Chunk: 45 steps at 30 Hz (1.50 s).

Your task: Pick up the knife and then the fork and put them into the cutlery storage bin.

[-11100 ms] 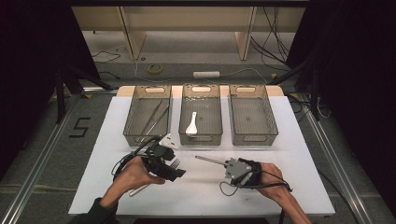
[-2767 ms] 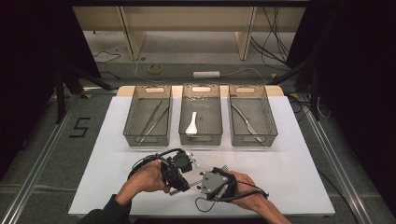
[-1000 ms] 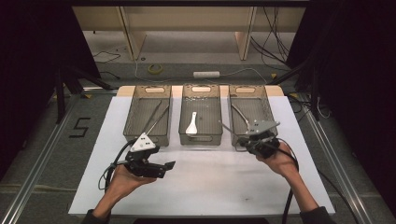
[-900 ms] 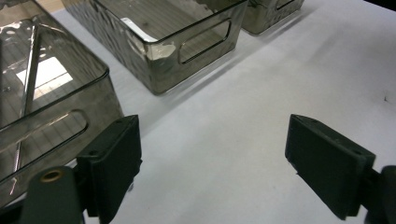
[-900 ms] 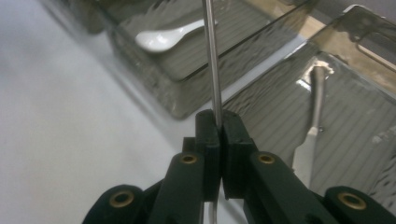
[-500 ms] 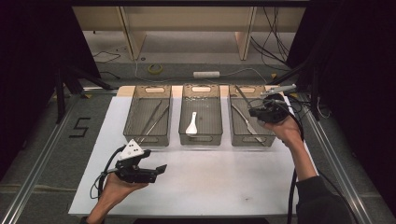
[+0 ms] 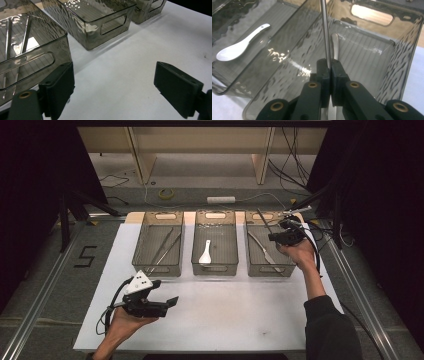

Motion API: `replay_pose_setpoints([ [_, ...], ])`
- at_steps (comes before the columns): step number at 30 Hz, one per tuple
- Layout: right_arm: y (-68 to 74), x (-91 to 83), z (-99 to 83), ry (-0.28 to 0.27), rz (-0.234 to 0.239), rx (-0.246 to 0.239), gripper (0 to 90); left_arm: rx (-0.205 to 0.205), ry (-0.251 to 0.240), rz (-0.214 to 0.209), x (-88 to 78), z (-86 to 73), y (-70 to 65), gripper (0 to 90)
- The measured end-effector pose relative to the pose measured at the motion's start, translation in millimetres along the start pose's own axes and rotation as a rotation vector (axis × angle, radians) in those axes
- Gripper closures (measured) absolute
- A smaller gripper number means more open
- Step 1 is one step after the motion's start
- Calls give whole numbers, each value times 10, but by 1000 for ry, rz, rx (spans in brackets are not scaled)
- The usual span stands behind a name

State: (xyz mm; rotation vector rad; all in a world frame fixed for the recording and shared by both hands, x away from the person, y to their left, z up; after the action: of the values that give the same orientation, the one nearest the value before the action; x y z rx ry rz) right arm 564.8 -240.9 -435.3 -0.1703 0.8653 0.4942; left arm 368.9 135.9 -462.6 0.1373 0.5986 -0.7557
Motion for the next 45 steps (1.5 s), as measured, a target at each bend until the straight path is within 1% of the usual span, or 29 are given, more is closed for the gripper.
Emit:
replay_pose_setpoints([
  [3, -19, 60, -35, 9, -6, 12, 877, 5, 5, -1, 12, -7, -10, 161],
  [6, -23, 129, -85, 20, -8, 18, 876, 15, -8, -4, -3, 7, -17, 160],
  [8, -33, 165, -114, 23, -10, 23, 876, 9, -14, -3, -7, 12, -17, 160],
  [10, -49, 201, -143, 32, -13, 34, 876, 14, -18, 5, -13, 15, -7, 160],
  [13, -50, 247, -177, 48, -19, 32, 874, 6, -31, 6, -24, 29, -4, 160],
  [20, -34, 343, -243, 66, -18, 45, 865, 13, -27, 12, -26, 26, 1, 160],
  [21, -33, 359, -254, 65, -15, 53, 821, 13, -24, 14, -23, 23, 3, 160],
  [22, -33, 367, -254, 61, -6, 71, 767, 14, -21, 15, -23, 20, 5, 160],
  [23, -32, 373, -257, 65, 3, 85, 731, 10, -23, 15, -22, 22, 5, 160],
  [24, -32, 373, -256, 64, 3, 84, 707, 9, -26, 14, -22, 24, 4, 160],
  [26, -20, 351, -240, 53, 5, 87, 635, 11, -28, 15, -26, 26, 4, 160],
  [28, -9, 319, -223, 43, 6, 92, 598, 8, -27, 15, -24, 25, 4, 160],
  [30, 9, 277, -204, 28, 7, 89, 517, 8, -27, 15, -24, 26, 4, 158],
  [31, 28, 253, -197, 21, 9, 77, 513, 9, -28, 17, -25, 27, 6, 158],
  [32, 54, 227, -193, 14, 15, 76, 500, 8, -28, 17, -25, 28, 6, 158],
  [34, 101, 173, -180, -11, 28, 65, 450, 2, -31, 13, -26, 30, 6, 157],
  [38, 226, 61, -176, -53, 52, 43, 389, 0, -35, 15, -33, 36, 10, 157],
  [40, 305, -8, -184, -80, 68, 28, 374, -1, -38, 15, -34, 40, 8, 157],
  [42, 383, -62, -195, -106, 84, 25, 364, 3, -36, 15, -33, 39, 6, 157],
  [45, 487, -131, -216, -129, 101, 7, 349, 0, -38, 16, -32, 40, 6, 157],
])
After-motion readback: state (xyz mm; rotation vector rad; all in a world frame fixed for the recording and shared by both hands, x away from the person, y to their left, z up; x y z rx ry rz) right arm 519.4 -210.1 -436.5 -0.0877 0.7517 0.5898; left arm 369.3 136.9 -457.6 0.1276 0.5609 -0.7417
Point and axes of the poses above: each handheld gripper's, and its own axes: x roughly forward along the jaws, z roughly out of its top, y roughly to its left, the point moved 7 cm from there along x, roughly forward along the jaws, and after that the axes turned 2 degrees about y, right-handed, at the moved point
